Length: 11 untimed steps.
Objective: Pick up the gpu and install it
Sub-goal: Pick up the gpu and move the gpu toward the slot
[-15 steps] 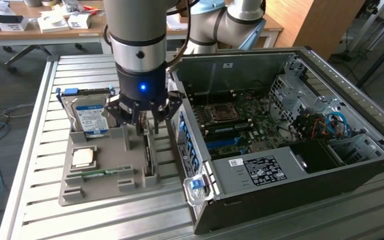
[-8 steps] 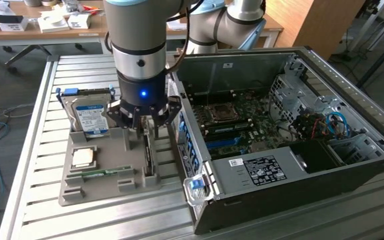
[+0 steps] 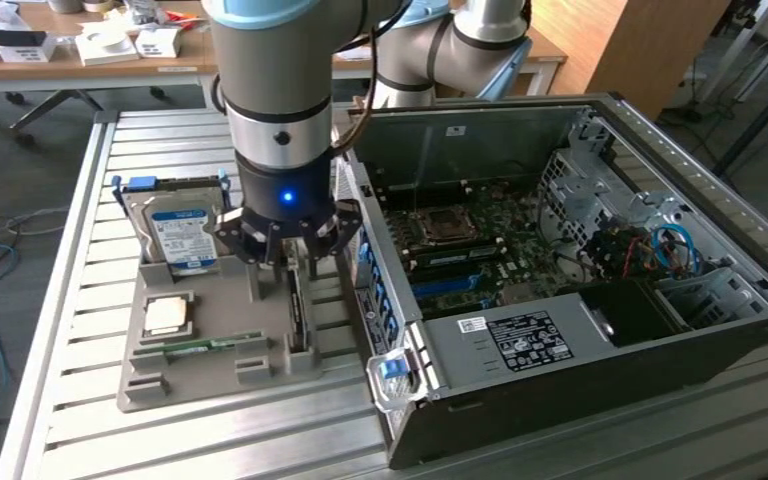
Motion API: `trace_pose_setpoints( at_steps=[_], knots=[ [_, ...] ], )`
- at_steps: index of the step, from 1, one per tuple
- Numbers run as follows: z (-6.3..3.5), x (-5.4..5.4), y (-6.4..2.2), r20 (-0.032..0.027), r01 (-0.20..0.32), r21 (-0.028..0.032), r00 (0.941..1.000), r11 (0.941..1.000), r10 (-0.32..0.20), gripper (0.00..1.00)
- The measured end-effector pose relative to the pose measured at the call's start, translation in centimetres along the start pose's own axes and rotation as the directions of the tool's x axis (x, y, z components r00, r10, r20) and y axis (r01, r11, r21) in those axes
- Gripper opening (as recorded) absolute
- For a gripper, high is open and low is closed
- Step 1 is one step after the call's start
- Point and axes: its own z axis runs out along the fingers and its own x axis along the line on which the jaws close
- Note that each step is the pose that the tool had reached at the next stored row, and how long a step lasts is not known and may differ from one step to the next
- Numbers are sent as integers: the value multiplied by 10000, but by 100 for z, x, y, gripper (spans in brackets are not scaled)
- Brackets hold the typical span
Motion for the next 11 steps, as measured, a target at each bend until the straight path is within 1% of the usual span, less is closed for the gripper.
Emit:
trace_pose_setpoints(
  at_steps=[7,11],
  knots=[
    [76,1,-3,1,0,0,10000,10000,0,43],
    [85,2,-4,-2,0,3,10000,10000,0,43]
  ],
)
